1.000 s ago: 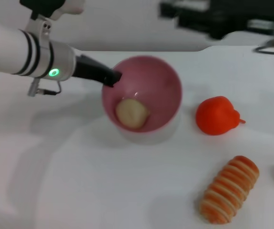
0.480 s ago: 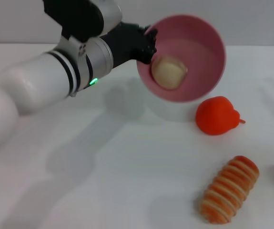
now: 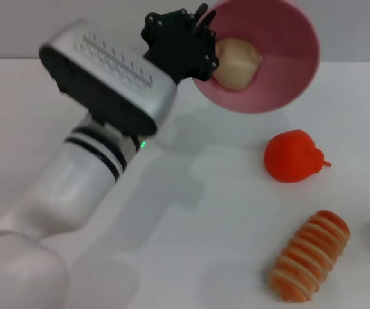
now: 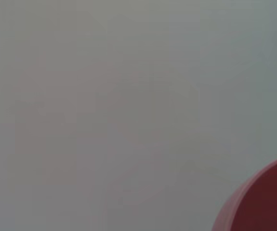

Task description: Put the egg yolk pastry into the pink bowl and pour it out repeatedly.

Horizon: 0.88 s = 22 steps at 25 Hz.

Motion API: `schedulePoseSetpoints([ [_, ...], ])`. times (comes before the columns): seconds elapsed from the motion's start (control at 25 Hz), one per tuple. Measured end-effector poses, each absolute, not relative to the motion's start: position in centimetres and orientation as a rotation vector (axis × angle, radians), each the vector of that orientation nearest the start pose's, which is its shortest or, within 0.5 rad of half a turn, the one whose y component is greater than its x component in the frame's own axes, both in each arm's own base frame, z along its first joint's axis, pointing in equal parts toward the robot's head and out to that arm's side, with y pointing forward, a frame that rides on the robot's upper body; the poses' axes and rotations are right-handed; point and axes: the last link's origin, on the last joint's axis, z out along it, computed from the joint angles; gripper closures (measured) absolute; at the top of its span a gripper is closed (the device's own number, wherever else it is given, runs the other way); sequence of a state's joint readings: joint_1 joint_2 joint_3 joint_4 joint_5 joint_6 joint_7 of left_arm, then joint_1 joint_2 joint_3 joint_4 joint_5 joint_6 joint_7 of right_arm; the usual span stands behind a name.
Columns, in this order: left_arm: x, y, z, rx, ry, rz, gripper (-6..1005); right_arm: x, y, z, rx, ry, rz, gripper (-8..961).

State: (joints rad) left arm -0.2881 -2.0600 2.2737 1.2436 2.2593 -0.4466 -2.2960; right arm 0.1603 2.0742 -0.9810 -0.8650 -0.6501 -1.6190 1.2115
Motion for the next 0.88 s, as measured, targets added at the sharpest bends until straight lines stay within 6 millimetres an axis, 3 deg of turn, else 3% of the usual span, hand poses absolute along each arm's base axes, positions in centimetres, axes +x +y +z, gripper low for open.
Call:
schedulePoseSetpoints([
  [0.44, -12.5, 30.7, -6.0, -1.675, 0.092, -0.743, 957, 25.2, 27.9, 15.7, -1.605, 0.195, 1.644, 497],
  [0.88, -12.2, 30.0, -5.8, -1.637, 0.162, -0.767, 957, 25.8, 27.8, 15.5, -1.59, 0.225, 1.645, 498],
])
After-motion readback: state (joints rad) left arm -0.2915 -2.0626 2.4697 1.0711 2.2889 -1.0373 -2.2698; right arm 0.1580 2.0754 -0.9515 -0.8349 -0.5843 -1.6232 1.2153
